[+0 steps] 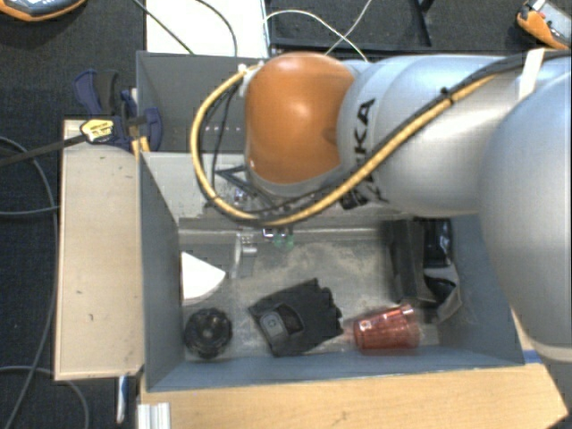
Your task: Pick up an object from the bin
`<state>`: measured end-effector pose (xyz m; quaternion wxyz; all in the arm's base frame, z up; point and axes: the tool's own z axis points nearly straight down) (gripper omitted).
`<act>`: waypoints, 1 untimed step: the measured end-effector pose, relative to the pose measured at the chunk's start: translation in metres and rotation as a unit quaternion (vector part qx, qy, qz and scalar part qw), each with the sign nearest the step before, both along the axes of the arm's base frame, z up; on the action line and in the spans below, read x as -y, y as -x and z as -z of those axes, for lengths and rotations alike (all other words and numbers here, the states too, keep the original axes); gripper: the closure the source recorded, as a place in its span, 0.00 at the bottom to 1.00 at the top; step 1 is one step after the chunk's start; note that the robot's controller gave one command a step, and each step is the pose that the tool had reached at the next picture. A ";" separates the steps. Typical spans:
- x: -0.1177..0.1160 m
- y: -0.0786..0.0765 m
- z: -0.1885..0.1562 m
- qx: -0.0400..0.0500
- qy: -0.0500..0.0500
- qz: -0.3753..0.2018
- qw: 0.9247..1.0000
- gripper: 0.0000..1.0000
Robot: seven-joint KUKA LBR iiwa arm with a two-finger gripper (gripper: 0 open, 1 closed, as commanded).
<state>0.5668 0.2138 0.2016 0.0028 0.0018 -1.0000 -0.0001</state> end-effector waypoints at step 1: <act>0.001 -0.002 -0.005 0.004 -0.001 0.004 1.000 0.00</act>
Offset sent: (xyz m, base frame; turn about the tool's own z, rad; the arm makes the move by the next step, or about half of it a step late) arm -0.0802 -0.0841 -0.1316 -0.3580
